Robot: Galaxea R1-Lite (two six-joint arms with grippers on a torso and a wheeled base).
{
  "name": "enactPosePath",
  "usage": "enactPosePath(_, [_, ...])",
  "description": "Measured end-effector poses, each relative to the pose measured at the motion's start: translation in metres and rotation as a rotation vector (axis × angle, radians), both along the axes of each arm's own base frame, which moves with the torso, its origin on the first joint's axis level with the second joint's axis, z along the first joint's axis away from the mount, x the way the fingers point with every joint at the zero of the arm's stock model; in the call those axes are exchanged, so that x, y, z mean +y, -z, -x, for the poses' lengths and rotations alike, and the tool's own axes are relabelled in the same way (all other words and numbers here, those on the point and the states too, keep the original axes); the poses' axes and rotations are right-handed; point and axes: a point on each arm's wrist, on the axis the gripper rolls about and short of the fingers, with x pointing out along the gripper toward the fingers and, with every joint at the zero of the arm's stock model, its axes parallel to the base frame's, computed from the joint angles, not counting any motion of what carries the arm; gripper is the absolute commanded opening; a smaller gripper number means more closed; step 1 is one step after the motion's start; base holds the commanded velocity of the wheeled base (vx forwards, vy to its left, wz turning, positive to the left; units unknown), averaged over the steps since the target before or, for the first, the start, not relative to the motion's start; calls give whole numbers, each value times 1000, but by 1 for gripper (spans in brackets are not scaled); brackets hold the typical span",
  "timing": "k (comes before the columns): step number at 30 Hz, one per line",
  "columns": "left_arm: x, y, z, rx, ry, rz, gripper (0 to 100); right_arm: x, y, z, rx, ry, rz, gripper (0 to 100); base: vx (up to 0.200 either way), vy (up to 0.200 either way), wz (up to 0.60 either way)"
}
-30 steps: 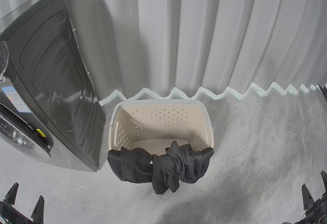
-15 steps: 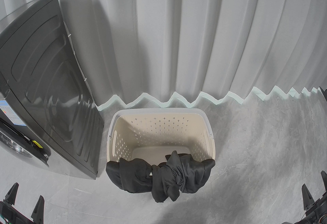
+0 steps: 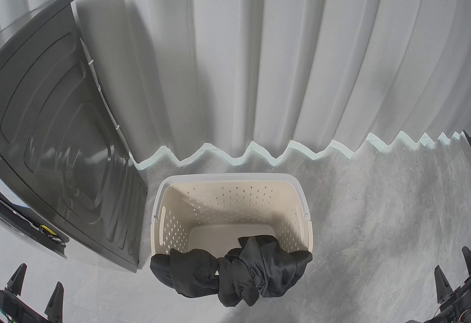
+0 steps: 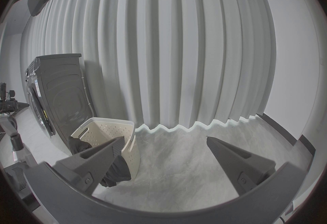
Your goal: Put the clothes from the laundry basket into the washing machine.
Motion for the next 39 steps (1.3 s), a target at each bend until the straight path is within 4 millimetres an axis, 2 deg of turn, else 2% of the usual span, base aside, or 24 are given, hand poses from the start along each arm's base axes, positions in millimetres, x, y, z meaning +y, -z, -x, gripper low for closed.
enactPosePath(16, [0, 0, 0, 0, 0, 2, 100, 0, 0, 0, 0, -1, 0, 100, 0, 0, 0])
enactPosePath(22, [0, 0, 0, 0, 0, 3, 100, 0, 0, 0, 0, -1, 0, 100, 200, 0, 0])
enactPosePath(31, [0, 0, 0, 0, 0, 3, 100, 0, 0, 0, 0, 0, 0, 100, 0, 0, 0])
enactPosePath(39, [0, 0, 0, 0, 1, 3, 100, 0, 0, 0, 0, -1, 0, 100, 200, 0, 0])
